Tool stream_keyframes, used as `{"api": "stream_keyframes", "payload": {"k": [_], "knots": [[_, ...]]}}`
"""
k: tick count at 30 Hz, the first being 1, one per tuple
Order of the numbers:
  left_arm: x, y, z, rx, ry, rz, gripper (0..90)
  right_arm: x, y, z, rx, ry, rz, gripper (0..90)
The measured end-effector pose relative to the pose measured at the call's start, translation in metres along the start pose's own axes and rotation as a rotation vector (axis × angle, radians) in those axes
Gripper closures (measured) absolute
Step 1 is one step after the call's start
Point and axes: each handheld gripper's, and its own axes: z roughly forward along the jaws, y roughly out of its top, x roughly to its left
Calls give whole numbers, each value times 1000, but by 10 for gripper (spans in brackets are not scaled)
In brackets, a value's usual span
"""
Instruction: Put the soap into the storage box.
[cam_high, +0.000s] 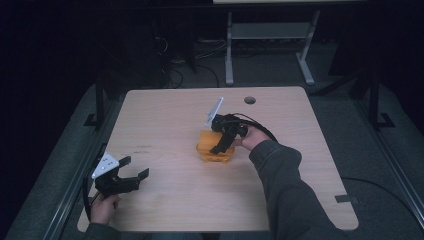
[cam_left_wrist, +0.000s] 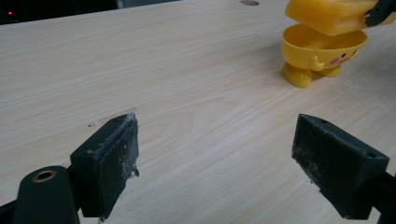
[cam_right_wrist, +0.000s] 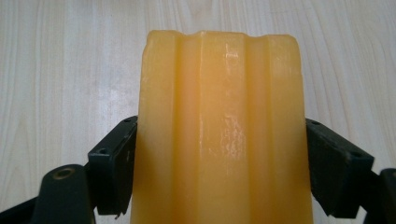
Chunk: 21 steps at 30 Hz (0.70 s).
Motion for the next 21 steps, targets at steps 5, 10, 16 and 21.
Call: {"api": "stream_keyframes", "payload": {"k": [5, 10, 16, 21], "knots": [[0, 0, 0, 1, 1, 2, 141, 0, 0, 3, -1, 5, -7, 206], [1, 0, -1, 1, 2, 3, 141, 1, 1, 5, 4, 0, -16, 206], [1, 0, -1, 1, 2, 3, 141, 1, 0, 9, 5, 3, -20, 206], [1, 0, -1, 3, 3, 2, 141, 3, -4, 15, 15, 1, -26, 205]]}}
